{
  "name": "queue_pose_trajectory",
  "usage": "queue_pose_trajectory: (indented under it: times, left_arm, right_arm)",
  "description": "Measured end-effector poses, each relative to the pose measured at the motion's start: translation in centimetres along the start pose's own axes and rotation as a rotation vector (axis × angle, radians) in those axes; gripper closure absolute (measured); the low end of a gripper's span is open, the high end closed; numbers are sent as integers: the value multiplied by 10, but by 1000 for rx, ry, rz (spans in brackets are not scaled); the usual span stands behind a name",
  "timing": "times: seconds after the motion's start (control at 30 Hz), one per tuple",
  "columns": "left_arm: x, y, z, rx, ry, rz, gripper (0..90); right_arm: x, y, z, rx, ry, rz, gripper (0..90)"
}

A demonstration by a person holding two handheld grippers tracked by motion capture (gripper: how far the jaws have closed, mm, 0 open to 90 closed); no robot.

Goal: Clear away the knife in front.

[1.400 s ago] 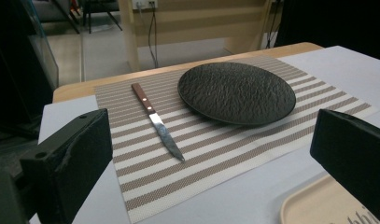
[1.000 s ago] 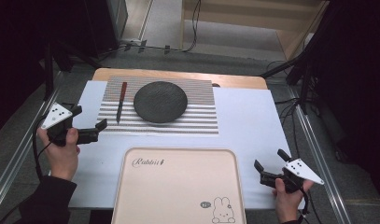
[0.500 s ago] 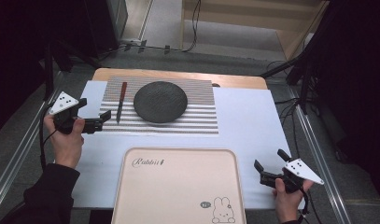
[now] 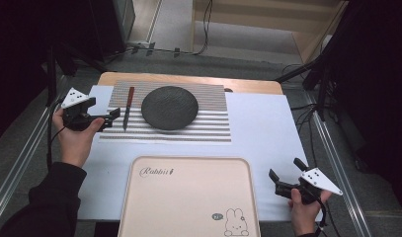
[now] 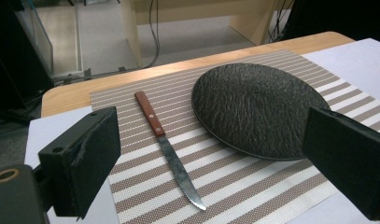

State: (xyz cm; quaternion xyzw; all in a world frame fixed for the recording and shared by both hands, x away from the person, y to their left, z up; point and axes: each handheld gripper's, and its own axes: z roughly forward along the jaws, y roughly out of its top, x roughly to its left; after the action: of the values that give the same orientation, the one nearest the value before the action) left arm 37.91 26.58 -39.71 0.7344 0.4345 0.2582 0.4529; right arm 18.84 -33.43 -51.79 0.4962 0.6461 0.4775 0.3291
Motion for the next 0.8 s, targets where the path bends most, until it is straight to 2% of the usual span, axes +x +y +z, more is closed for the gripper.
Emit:
queue_pose_trajectory:
  times: [0.13, 0.23, 0.5, 0.73, 0.8]
  left_arm:
    - [2, 5, 8, 27, 11, -3, 77]
    - [5, 7, 13, 39, 17, -15, 129]
    - [11, 11, 33, 101, 13, -28, 146]
    - [11, 16, 52, 158, 9, -11, 161]
    - [13, 19, 60, 176, 6, -24, 164]
  right_arm:
    - [0, 0, 0, -1, 0, 0, 0]
    - [0, 0, 0, 1, -1, -1, 0]
    - [0, 0, 0, 2, -2, -3, 0]
    - [0, 0, 0, 0, -1, 1, 0]
    - [0, 0, 0, 0, -2, 2, 0]
